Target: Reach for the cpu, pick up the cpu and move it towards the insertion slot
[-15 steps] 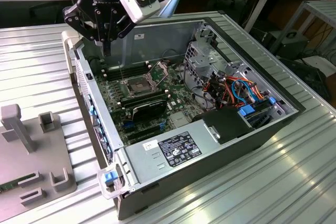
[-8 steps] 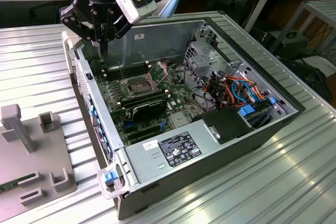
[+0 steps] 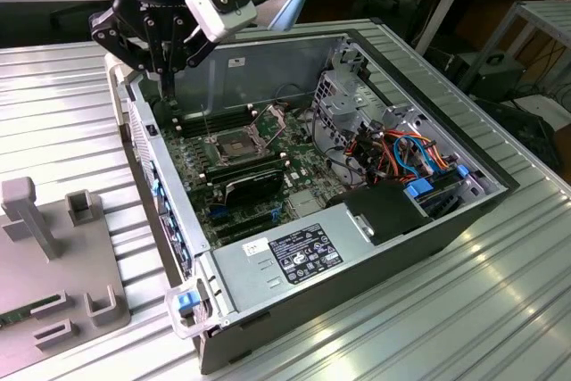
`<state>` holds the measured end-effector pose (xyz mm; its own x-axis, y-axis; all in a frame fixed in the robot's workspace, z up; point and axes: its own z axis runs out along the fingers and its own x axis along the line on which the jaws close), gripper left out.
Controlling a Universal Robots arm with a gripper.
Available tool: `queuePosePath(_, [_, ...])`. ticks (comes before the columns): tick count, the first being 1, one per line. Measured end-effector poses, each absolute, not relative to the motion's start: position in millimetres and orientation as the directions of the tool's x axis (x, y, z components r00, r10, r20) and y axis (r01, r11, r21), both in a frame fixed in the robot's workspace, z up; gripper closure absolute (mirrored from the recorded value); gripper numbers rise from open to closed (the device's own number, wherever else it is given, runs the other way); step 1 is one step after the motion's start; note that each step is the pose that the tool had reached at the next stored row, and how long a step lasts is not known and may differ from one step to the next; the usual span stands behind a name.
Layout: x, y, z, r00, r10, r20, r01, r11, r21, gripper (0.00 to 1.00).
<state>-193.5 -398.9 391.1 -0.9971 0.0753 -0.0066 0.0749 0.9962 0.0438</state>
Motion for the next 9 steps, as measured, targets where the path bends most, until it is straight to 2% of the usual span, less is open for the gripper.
queuePosePath(9, [-201.2, -398.8, 390.6, -0.997, 0.075, -0.003, 0.075, 0.996, 0.044, 0.89])
